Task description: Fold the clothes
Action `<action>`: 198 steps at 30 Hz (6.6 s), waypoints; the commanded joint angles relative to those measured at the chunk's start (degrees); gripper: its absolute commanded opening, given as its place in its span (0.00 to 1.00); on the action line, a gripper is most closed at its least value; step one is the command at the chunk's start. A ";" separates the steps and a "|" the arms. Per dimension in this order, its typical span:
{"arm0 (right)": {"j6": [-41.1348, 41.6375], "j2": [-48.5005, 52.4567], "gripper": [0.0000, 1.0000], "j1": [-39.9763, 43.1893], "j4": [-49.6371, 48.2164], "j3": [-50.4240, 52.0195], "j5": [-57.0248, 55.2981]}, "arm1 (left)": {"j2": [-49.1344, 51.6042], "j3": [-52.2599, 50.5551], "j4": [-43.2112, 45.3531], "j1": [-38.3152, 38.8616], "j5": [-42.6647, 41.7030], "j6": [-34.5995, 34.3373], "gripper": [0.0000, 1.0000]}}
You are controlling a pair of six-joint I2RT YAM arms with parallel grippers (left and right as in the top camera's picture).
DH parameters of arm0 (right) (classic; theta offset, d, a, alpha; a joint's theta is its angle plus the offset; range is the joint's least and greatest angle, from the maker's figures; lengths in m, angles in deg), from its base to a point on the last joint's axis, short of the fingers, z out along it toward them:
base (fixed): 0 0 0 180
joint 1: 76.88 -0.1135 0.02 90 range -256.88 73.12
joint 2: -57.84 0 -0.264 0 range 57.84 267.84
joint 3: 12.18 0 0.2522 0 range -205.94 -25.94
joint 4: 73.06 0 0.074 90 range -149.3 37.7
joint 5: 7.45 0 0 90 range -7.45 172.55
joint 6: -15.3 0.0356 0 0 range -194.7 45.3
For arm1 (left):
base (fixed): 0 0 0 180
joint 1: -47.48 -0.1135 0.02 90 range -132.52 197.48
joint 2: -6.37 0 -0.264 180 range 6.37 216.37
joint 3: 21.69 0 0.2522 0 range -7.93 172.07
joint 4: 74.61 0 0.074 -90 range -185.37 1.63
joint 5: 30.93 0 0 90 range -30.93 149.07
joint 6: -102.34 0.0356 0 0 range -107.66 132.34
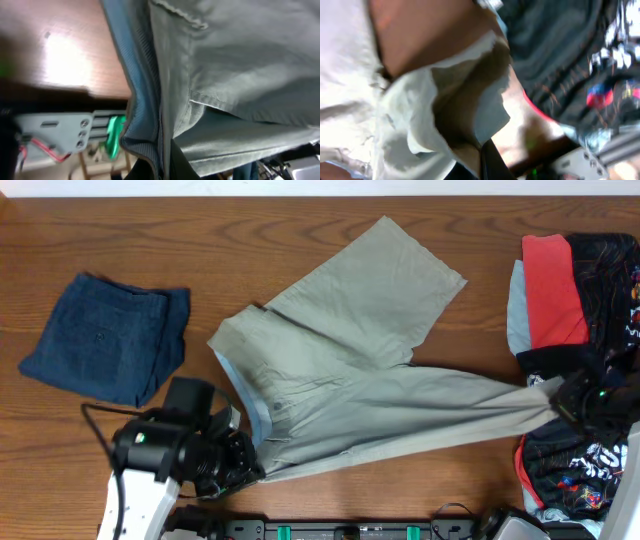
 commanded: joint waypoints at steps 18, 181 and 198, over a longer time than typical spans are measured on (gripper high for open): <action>-0.83 8.83 0.01 -18.88 -40.37 -5.92 2.25 | -2.71 1.75 38.36 -0.13 29.79 -18.21 0.06; -11.52 35.74 0.44 -42.07 -24.11 -11.02 4.35 | 33.24 15.50 53.31 5.05 27.08 -5.35 0.64; -16.37 41.77 0.41 -56.04 -23.12 -9.05 16.92 | 46.58 15.47 62.95 -0.87 33.09 -0.83 0.64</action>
